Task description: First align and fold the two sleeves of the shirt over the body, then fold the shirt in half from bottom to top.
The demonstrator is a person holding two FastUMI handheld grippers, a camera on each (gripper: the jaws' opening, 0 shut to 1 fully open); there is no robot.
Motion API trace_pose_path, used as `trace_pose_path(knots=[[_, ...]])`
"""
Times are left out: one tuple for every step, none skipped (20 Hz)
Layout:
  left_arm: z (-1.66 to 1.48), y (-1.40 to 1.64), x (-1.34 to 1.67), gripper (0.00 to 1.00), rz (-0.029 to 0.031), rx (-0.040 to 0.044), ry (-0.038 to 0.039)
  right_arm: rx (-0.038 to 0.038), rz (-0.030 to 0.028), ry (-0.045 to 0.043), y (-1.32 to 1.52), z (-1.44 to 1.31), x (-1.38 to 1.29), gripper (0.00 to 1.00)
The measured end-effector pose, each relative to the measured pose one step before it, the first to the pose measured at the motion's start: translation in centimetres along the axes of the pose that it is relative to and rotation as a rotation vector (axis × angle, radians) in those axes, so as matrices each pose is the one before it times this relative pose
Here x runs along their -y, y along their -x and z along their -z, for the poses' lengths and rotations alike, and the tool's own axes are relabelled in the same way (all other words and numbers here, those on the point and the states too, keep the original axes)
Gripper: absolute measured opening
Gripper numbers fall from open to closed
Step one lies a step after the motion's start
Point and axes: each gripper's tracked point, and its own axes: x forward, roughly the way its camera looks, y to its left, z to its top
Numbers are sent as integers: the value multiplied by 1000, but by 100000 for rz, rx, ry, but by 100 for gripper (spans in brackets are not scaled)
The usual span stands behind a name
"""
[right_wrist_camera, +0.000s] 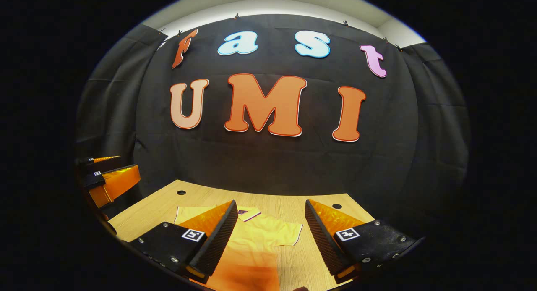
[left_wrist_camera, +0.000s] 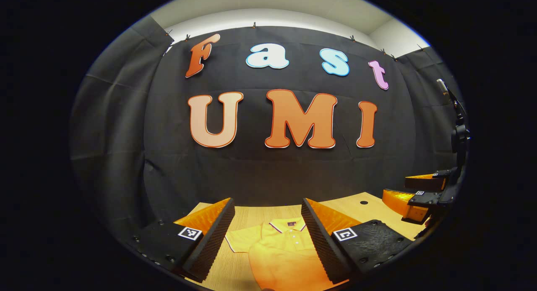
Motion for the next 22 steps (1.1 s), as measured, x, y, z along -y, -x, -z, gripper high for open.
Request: trace_pose_path(knots=[[-40, 22, 70, 98, 222, 170, -133, -101, 144, -147, 26, 24, 44, 97], [-93, -8, 39, 98, 486, 279, -49, -533, 327, -229, -108, 107, -82, 97], [-66, -53, 17, 98, 365, 104, -225, -633, 345, -230, -118, 137, 107, 97], [164, 207, 11, 98, 513, 197, -432, -644, 581, 2, -152, 120, 58, 97], [-123, 192, -84, 98, 355, 148, -686, -720, 748, 344, -14, 59, 149, 97], [-41, 135, -18, 98, 324, 275, -703, -982, 858, 659, -204, 261, 255, 97], [12, 226, -126, 98, 209, 151, -436, -949, 989, 508, -83, 139, 127, 97], [101, 194, -171, 98, 370, 179, -25, -864, 726, 265, -216, 85, 208, 97], [23, 125, -142, 98, 422, -155, 450, -1095, 760, 44, -365, 90, 276, 97], [96, 197, -7, 98, 598, 80, 761, -1160, 373, 195, -471, 124, 113, 97], [-100, 276, 133, 98, 898, 820, 487, -339, 468, 400, -539, 59, 256, 97], [-51, 85, 80, 98, 286, 505, -376, -635, 120, 388, -702, 34, 148, 97], [-132, 95, -149, 98, -1218, 58, -725, -605, -699, 61, -744, 173, 187, 97], [-280, -18, -350, 98, -2114, 733, -459, -881, -1045, 251, -941, 268, 132, 97], [-476, -104, -96, 98, -1610, 954, -316, -1425, -692, 347, -1078, 392, 304, 97], [-257, -86, -253, 98, -2418, 497, -840, -2774, 0, 466, -1247, 588, 466, 98], [-404, -137, -403, 98, -2848, 701, -1382, -2285, -601, 119, -1199, 526, 295, 98], [52, -54, -93, 98, -2346, 247, -856, -3038, -383, -182, -1258, 694, 353, 98], [109, 116, 183, 97, -1234, -504, -50, -3068, -820, -546, -1013, 755, 337, 96], [308, 32, 94, 97, -1440, -1003, 114, -2547, -763, -738, -1135, 543, 306, 95], [267, -97, 48, 97, -1662, -1074, -384, -2949, -881, -844, -1163, 673, 170, 95], [341, 115, -16, 97, -1862, -928, -429, -3299, -410, -768, -1175, 694, 250, 95]])
